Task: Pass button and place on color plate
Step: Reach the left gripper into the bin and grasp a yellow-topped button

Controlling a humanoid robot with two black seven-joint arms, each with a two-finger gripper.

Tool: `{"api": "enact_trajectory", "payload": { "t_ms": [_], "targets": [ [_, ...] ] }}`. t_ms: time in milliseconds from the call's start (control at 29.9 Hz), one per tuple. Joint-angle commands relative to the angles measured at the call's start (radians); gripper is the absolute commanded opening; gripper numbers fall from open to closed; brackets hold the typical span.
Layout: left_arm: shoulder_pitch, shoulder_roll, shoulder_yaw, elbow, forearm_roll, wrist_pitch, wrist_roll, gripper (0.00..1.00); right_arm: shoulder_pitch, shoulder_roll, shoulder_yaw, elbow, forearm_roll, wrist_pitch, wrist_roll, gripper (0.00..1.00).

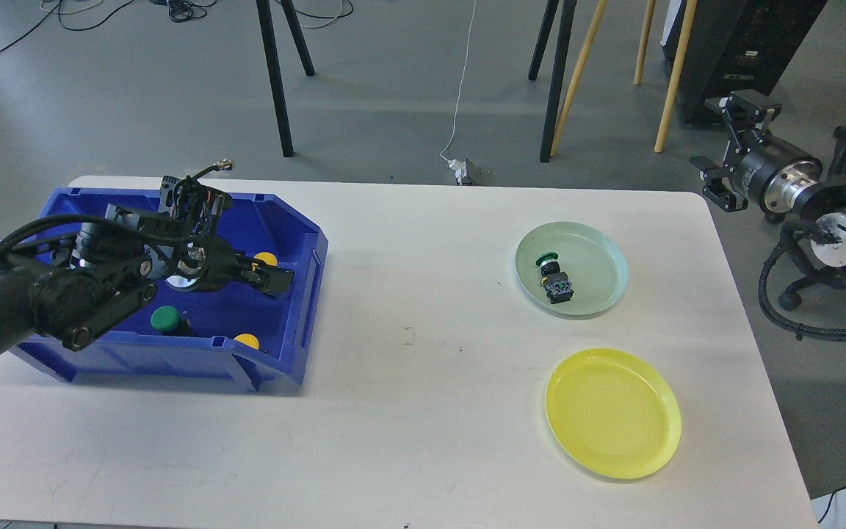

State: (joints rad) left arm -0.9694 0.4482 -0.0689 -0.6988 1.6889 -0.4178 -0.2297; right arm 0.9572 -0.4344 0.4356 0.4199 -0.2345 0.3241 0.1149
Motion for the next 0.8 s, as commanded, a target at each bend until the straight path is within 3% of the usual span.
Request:
{"api": "enact_trajectory", "payload": {
  "t_ms": [0, 234, 502, 568, 769],
  "targets": [
    [0.0, -0.022, 0.001, 0.03, 0.0, 0.008, -0.01, 0.91, 0.0, 0.0, 0.0, 0.0, -0.002, 0.0, 0.0, 0.87],
    [-0.002, -0.031, 0.006, 0.053, 0.002, 0.027, -0.011, 0.78, -0.002, -0.001, 0.0, 0.0, -0.002, 0.0, 0.0, 0.87],
    [-0.005, -0.019, 0.006, 0.053, 0.002, 0.022, -0.01, 0.46, -0.002, 0.0, -0.001, 0.0, -0.003, 0.0, 0.0, 0.87],
    [-0.003, -0.02, 0.006, 0.053, 0.003, 0.019, -0.011, 0.34, -0.003, 0.0, -0.001, 0.0, -0.003, -0.002, 0.0, 0.87],
    [-0.002, 0.023, -0.011, 0.025, 0.003, 0.016, -0.016, 0.35, -0.006, 0.0, -0.001, -0.006, -0.003, -0.004, 0.0, 0.87]
  ]
}}
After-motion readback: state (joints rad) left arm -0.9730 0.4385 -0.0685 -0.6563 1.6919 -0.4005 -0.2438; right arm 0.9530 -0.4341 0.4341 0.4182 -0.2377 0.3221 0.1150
